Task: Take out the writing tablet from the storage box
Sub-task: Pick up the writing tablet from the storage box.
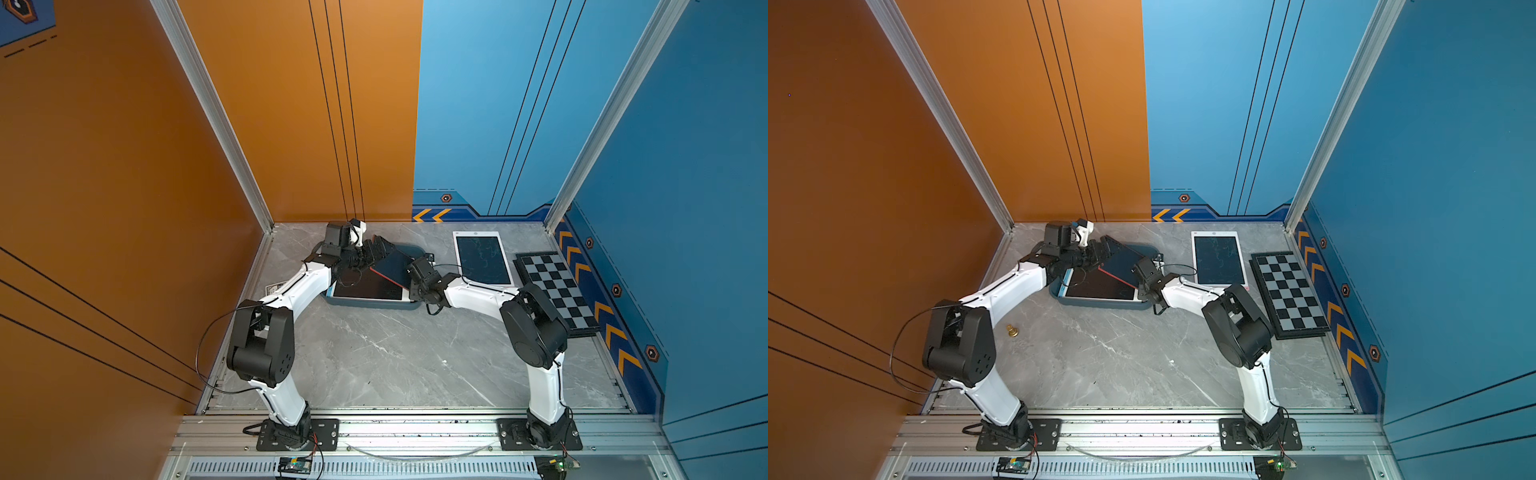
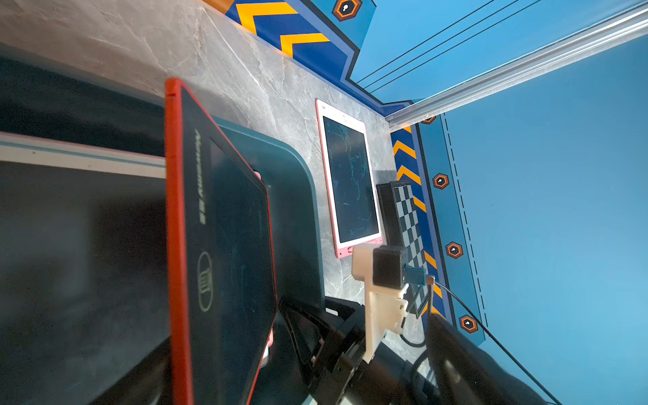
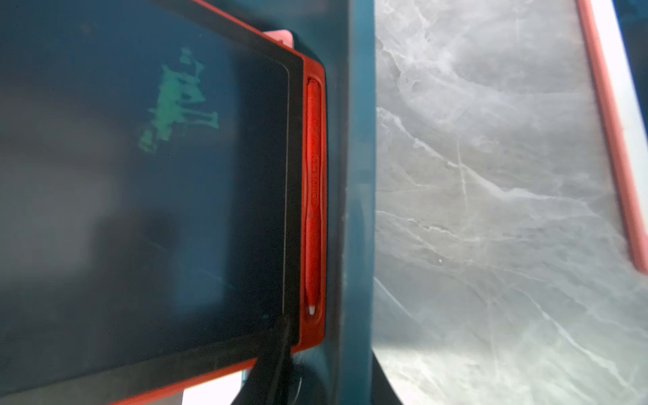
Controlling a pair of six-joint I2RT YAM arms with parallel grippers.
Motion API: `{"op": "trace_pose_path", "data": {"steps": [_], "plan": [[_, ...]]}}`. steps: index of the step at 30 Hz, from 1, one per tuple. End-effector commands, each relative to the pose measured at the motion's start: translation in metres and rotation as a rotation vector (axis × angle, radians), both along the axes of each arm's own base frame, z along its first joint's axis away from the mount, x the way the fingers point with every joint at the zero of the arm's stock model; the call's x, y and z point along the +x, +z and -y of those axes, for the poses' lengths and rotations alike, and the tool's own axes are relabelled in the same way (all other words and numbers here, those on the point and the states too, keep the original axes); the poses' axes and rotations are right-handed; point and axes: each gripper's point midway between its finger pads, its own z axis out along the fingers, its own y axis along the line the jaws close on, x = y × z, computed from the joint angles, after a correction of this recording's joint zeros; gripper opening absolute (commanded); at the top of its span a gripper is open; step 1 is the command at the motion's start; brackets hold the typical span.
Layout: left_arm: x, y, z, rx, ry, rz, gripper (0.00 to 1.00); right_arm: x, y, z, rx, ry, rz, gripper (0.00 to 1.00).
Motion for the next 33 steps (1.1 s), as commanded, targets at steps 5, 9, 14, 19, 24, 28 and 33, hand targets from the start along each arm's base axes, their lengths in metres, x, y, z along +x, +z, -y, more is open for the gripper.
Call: {"op": "trace_pose_path", "data": {"steps": [5,9,14,19,24,28,33], "plan": [[-0.008,-0.032,-0.005,0.145,-0.004,-0.085,0.68,-0.009,-0.012,0.017,-0.002,-0.013,-0.049,0.27],[-0.011,-0.045,-0.006,0.212,-0.002,-0.116,0.48,-0.008,-0.009,0.02,0.01,-0.023,-0.041,0.27],[-0.012,-0.053,-0.008,0.255,0.004,-0.138,0.19,-0.009,-0.007,0.024,0.016,-0.031,-0.034,0.27],[-0.013,-0.047,-0.01,0.262,0.012,-0.125,0.07,-0.009,-0.002,0.029,0.026,-0.039,-0.021,0.27],[-0.014,-0.025,-0.008,0.221,-0.002,-0.088,0.0,-0.001,0.029,0.029,0.061,0.013,0.059,0.32],[-0.019,0.007,-0.01,0.166,-0.014,-0.039,0.0,0.008,0.078,0.043,0.141,0.014,0.182,0.46],[-0.037,0.064,-0.012,0.053,-0.051,0.055,0.0,0.011,0.143,0.067,0.444,0.023,0.361,0.63]]}}
